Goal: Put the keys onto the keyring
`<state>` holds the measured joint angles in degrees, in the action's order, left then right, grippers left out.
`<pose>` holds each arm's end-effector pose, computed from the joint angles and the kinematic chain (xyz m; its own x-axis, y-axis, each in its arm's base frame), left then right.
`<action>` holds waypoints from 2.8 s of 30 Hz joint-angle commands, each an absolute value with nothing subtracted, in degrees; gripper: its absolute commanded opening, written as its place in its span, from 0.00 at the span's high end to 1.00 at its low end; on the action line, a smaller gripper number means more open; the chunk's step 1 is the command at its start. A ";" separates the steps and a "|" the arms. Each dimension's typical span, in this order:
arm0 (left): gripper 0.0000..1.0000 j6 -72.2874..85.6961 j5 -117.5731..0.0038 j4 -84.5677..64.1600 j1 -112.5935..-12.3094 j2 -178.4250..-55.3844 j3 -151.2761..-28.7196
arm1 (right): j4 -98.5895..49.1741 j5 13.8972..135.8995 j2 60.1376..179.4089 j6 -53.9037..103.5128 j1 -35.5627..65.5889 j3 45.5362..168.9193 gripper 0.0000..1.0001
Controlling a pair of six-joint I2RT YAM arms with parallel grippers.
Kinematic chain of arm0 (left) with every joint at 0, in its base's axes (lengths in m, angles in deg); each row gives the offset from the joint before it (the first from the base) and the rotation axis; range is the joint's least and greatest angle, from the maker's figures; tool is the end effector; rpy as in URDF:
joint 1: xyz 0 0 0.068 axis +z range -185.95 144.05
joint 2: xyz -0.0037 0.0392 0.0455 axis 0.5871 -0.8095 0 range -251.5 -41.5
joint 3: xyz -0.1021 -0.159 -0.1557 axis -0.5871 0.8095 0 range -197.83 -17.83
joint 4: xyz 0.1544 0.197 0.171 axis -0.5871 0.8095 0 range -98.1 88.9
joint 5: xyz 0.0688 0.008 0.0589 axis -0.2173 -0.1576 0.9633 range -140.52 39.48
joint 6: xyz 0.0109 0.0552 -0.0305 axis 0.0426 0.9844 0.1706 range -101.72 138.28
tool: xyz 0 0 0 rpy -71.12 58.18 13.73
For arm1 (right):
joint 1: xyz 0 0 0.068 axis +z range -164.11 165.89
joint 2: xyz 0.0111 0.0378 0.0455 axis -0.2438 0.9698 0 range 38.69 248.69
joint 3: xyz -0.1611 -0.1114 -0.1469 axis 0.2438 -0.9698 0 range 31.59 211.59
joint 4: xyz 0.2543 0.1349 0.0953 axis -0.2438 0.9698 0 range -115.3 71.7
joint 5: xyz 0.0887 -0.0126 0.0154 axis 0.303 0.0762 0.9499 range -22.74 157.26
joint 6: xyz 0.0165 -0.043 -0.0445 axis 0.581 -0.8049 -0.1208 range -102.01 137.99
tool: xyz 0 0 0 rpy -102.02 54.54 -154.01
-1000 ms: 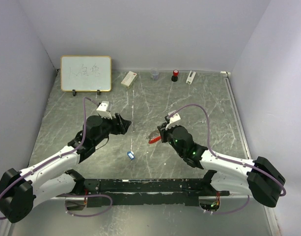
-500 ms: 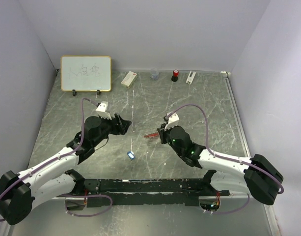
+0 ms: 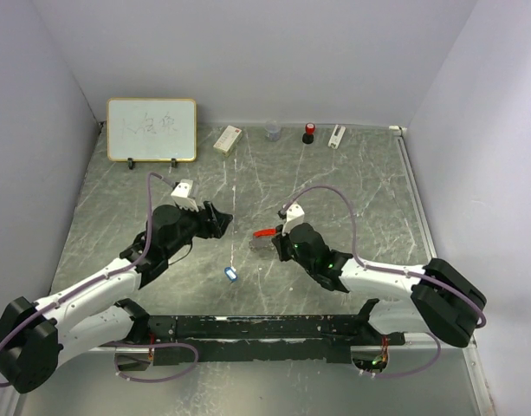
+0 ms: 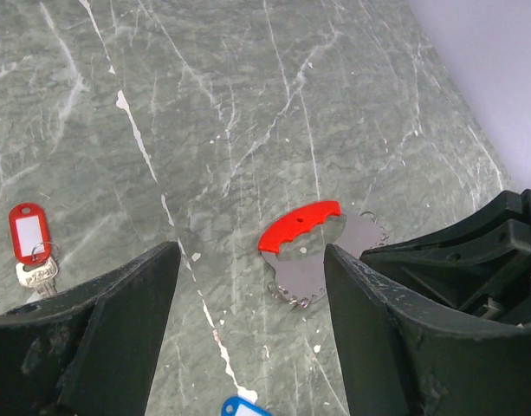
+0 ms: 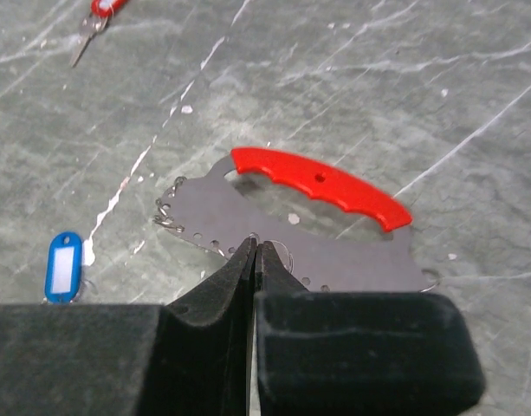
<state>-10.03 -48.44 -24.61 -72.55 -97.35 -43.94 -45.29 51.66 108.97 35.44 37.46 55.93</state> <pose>0.2332 -0.1709 0.1885 -0.4308 -0.2704 -0.8610 0.4123 0.7897 -0.4543 0.1933 0.2224 0.1154 -0.4407 -0.0908 -0.8930 -0.4949 0.8546 0.1574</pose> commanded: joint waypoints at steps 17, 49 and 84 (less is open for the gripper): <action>0.21 -9.14 -48.53 -25.69 -73.10 -97.28 -43.43 | -44.80 59.36 115.83 37.16 37.89 63.44 0.47; 0.22 -9.92 -50.04 -27.91 -73.93 -100.11 -43.51 | -18.77 40.61 115.23 53.01 34.22 63.65 0.58; 0.22 -8.13 -49.08 -27.83 -80.48 -106.68 -47.90 | -20.04 49.26 110.18 45.77 34.19 60.90 0.65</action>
<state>-9.03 -50.01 -26.27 -79.00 -105.53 -45.34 -18.58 47.73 108.82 47.51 34.31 61.48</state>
